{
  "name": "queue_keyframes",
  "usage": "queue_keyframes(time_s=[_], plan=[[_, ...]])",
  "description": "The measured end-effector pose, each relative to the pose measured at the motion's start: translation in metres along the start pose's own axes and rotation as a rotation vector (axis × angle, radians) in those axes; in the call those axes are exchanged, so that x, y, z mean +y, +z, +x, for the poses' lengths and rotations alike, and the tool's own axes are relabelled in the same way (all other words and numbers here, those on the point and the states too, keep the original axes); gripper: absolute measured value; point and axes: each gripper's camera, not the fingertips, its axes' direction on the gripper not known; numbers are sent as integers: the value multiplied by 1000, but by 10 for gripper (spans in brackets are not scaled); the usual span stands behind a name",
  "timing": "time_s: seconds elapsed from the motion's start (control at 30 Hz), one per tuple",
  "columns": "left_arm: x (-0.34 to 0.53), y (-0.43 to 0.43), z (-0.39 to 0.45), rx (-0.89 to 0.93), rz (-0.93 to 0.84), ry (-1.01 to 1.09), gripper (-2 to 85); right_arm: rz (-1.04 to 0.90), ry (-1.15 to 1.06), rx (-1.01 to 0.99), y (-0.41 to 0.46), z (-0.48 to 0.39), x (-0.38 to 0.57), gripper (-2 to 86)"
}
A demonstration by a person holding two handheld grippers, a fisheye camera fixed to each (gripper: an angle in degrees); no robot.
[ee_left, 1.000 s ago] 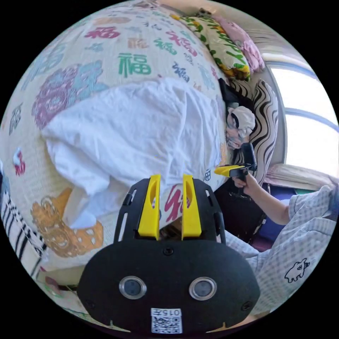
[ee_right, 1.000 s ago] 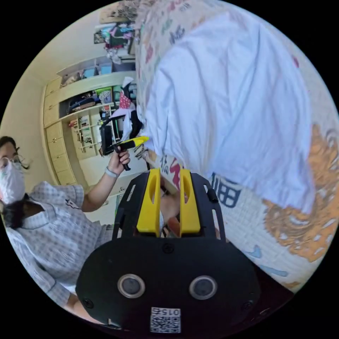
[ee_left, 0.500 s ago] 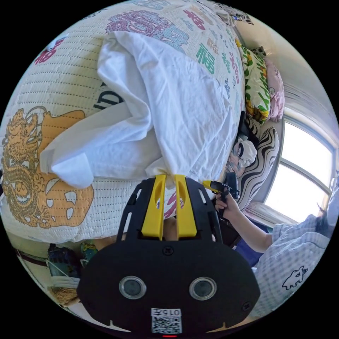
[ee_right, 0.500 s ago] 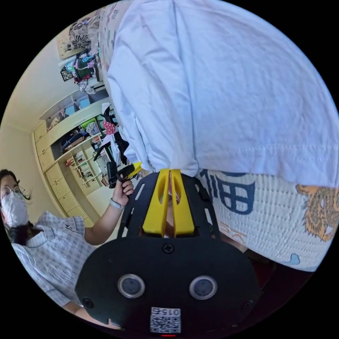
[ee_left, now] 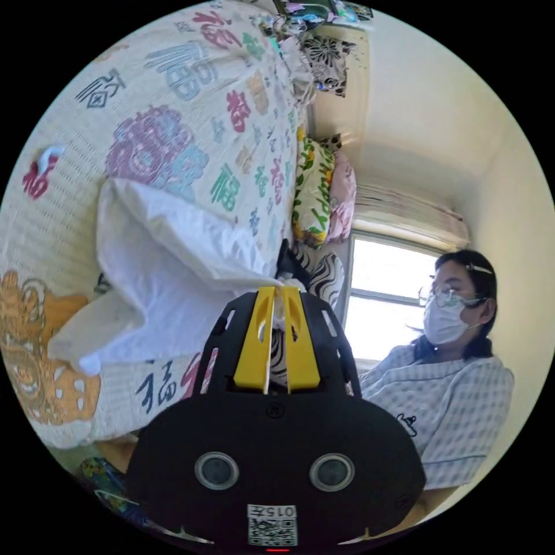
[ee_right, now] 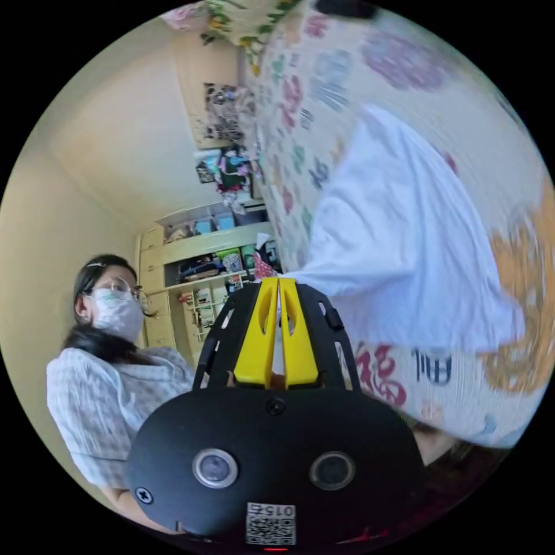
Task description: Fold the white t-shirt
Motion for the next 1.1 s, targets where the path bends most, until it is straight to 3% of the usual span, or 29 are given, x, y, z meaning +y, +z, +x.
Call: queue_keyframes(time_s=[0.07,0.2,0.3,0.4,0.5,0.67,0.77,0.93,1.0,1.1], plan=[[-57,10,24,97,51,115,17,-28,-131,3,6,-46,-51,-2],[-159,44,62,93,158,349,44,3,-469,186,47,-146,-184,14],[-213,68,76,67,212,395,86,-50,-476,231,75,-171,-228,54],[-204,75,83,38,123,428,87,-151,-511,309,74,-171,-200,77],[-153,63,73,-240,20,416,89,-248,-415,474,53,-130,-139,96],[-49,6,11,-695,-20,68,120,-243,-9,659,-13,-35,-24,129],[-16,-7,-11,-764,-24,-70,130,-229,135,717,-27,-6,20,137],[-27,20,-16,-869,-96,-67,125,-236,167,726,-6,-1,27,131],[-34,26,-9,-917,-99,-47,99,-296,136,847,5,-11,23,87],[-42,35,3,-976,-179,35,25,-403,86,853,16,-17,19,24]])
